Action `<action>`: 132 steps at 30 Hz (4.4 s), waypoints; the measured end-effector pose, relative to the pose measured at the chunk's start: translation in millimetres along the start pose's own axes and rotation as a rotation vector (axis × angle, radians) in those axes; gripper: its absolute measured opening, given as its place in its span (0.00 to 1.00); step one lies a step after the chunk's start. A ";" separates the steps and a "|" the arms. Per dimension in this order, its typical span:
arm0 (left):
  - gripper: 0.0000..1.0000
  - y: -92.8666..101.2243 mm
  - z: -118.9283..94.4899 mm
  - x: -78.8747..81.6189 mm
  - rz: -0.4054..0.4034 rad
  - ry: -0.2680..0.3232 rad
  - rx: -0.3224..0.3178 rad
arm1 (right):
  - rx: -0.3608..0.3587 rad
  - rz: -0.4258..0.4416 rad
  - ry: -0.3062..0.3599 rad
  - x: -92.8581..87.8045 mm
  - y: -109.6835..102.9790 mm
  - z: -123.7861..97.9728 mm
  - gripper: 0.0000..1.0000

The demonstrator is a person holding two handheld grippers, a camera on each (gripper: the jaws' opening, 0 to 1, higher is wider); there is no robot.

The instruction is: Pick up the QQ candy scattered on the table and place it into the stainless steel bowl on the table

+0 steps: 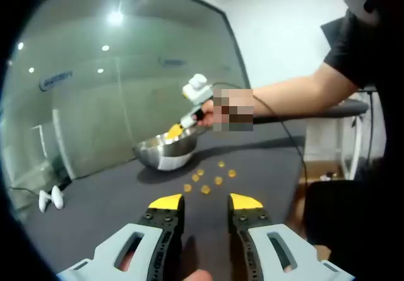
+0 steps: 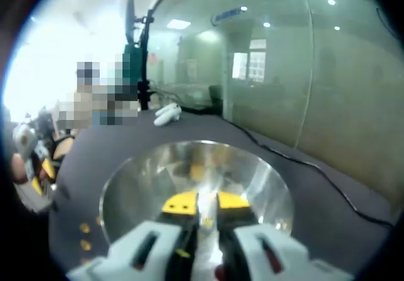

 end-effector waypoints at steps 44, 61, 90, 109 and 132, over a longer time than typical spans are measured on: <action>0.29 10.5 9.4 13.5 0.023 0.028 -0.033 | -0.030 -0.049 0.165 -26.0 -48.9 -144.9 0.15; 0.29 10.4 8.7 9.7 0.022 0.012 -0.038 | -0.026 0.054 0.122 -106.9 -71.5 -153.5 0.16; 0.29 7.8 2.4 6.3 0.012 0.005 -0.017 | 0.075 -0.004 0.053 -114.5 -91.8 -86.7 0.20; 0.29 4.7 -2.3 0.8 0.004 -0.004 -0.004 | 0.109 -0.025 0.033 -121.2 -104.0 -64.4 0.21; 0.29 4.5 -5.3 -0.2 0.003 -0.007 0.004 | 0.122 -0.030 0.036 -119.5 -116.5 -63.1 0.18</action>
Point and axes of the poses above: the point that each gripper's makers call its tool centre point, and the gripper's own axes: z roughly forward along the fingers, y roughly to its right, x roughly out of its top, the point moved 3 cm from there along -z, roughly backward along the fingers, and after that the axes turned 9 degrees about -y, right-handed, at the moved point
